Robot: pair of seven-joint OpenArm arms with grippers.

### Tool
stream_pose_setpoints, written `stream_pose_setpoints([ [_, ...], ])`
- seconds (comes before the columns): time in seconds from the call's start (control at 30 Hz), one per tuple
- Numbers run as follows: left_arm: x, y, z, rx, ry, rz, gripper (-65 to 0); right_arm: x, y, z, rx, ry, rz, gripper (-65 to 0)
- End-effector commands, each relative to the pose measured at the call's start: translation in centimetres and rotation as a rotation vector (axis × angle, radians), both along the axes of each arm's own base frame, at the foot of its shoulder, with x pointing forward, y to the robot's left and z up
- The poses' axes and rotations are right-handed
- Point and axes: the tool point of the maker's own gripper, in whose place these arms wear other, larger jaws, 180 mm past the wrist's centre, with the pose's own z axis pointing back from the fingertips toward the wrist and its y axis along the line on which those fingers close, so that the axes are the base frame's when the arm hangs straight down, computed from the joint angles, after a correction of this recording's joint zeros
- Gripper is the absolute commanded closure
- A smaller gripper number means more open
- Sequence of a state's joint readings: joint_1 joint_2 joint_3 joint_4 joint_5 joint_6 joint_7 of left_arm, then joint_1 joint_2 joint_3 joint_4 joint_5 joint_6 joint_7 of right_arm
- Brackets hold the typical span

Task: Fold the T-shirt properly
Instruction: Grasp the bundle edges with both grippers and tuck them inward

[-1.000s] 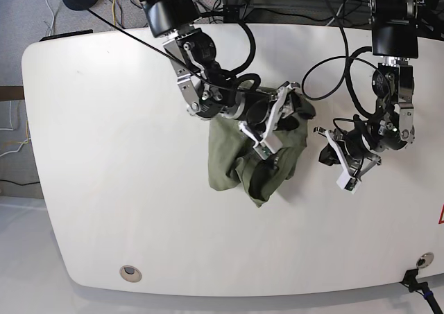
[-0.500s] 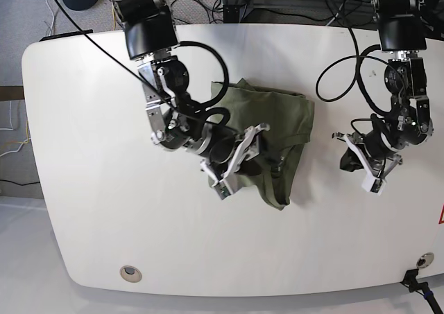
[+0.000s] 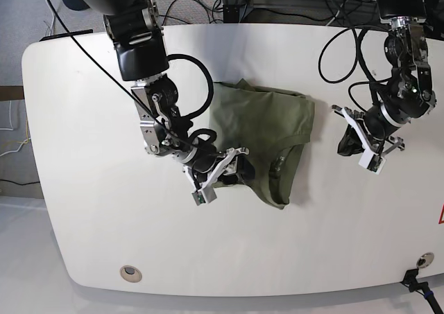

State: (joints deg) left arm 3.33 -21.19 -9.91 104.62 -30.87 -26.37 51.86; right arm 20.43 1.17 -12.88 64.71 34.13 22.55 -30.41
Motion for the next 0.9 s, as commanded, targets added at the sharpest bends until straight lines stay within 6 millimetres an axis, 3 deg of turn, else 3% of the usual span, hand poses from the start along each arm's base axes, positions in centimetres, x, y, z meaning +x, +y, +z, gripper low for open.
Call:
stream_pose_setpoints([
  [0.0,0.1,0.2,0.9,0.003,-0.03,-0.002,0.0,0.7,2.1,1.3,0.067,-0.03,0.005,-29.7],
  [0.2,-0.4,0.2,0.4,0.003,-0.013,-0.002,0.0,-1.2,8.0,0.2,0.099,0.032,0.06,-29.7],
  [0.3,-0.3,-0.1,0.8,0.002,-0.025,-0.009,0.0,-1.1,8.0,0.0,0.064,0.013,0.065,-29.7],
  [0.4,-0.3,-0.9,2.3,0.008,-0.071,-0.032,0.0,-0.7,8.1,2.5,0.09,-0.042,0.071,-29.7],
  [0.53,-0.6,-1.5,2.9,0.007,-0.088,-0.049,0.0,-0.3,6.5,5.0,0.032,-0.106,0.105,-29.7],
  [0.63,-1.7,-2.1,1.3,0.016,-0.049,-0.065,0.0,-0.6,6.4,7.3,0.003,-0.161,0.135,-29.5],
  [0.7,-2.8,-2.1,0.0,0.047,-0.045,-0.067,0.0,-1.1,6.4,7.5,-0.002,-0.164,0.145,-28.9],
  [0.73,-3.0,-2.3,-0.3,0.059,-0.057,-0.074,0.0,-1.2,6.5,7.5,0.0,-0.164,0.146,-26.9],
  [0.8,-3.5,-3.5,-0.9,0.076,-0.085,-0.112,0.0,-1.0,6.1,6.9,-0.047,-0.17,0.143,-16.8],
  [0.87,-3.8,-4.1,-1.5,0.112,-0.101,-0.138,0.0,-0.8,5.7,6.0,-0.134,-0.193,0.136,-1.4],
])
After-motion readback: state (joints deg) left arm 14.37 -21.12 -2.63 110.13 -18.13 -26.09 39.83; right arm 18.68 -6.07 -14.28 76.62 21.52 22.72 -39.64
